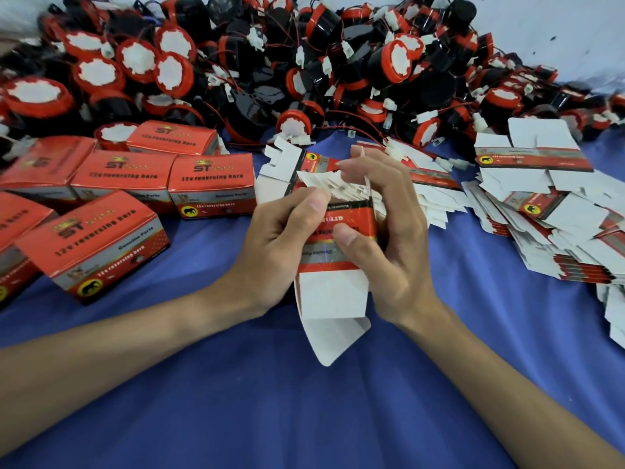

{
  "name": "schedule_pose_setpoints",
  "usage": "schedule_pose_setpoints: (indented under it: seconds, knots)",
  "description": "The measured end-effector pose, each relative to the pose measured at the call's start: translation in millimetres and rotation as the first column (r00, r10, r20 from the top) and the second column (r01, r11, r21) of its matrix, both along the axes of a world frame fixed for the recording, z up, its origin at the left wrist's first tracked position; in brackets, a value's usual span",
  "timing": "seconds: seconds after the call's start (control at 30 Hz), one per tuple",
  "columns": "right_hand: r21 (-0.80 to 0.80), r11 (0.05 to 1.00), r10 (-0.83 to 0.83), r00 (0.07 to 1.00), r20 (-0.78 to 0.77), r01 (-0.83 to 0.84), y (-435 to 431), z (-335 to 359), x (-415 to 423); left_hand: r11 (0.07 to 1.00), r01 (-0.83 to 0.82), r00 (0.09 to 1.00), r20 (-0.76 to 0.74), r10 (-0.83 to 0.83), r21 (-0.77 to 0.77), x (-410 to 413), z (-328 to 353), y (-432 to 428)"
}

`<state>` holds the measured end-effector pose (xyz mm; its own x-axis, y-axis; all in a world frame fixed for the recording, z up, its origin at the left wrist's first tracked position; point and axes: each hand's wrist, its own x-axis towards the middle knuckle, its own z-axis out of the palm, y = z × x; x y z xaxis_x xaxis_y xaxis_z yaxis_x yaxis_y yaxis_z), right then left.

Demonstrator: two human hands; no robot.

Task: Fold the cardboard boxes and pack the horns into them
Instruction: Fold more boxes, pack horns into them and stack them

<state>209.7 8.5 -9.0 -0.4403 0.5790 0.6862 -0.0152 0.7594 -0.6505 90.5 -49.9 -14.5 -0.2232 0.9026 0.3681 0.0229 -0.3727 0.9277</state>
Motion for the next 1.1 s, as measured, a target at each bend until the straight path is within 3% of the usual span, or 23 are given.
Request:
schedule_pose_setpoints:
  seconds: [0.27,0.37,0.43,0.57,0.67,0.8,0.9,1.1]
  knots:
    - [-0.116,0.989,0.087,0.995,-0.05,-0.092,-1,1,1,0.998,0.036,0.999,-0.038,-0.034,0.058,-1,-1,-1]
    - [-0.124,0.989,0.074,0.996,-0.054,-0.08,-1,0,0,0.983,-0.04,0.985,-0.158,0.069,0.177,-1,-1,1]
    - [-0.139,0.988,0.056,0.998,-0.044,-0.061,0,-1,-1,0.982,-0.065,0.978,-0.185,0.098,0.178,-3,-2,3]
    - [-0.188,0.979,0.066,0.997,-0.037,-0.072,1,-3,1,0.997,0.054,0.999,0.009,-0.054,-0.048,-2,0,1]
    - [-0.215,0.973,0.068,0.996,-0.048,-0.077,0,-3,1,0.987,0.106,0.994,0.023,-0.104,-0.118,-3,0,5]
    - [-0.223,0.972,0.054,0.995,-0.081,-0.071,2,-2,-1,0.979,0.187,0.982,-0.007,-0.188,-0.087,-5,3,4]
    - [-0.241,0.966,0.065,0.992,-0.113,-0.09,2,-2,1,0.959,0.276,0.961,0.056,-0.272,-0.066,-3,1,-2]
    - [-0.263,0.957,0.092,0.987,-0.134,-0.125,1,0,-4,0.986,0.148,0.982,0.111,-0.155,0.074,3,1,-5]
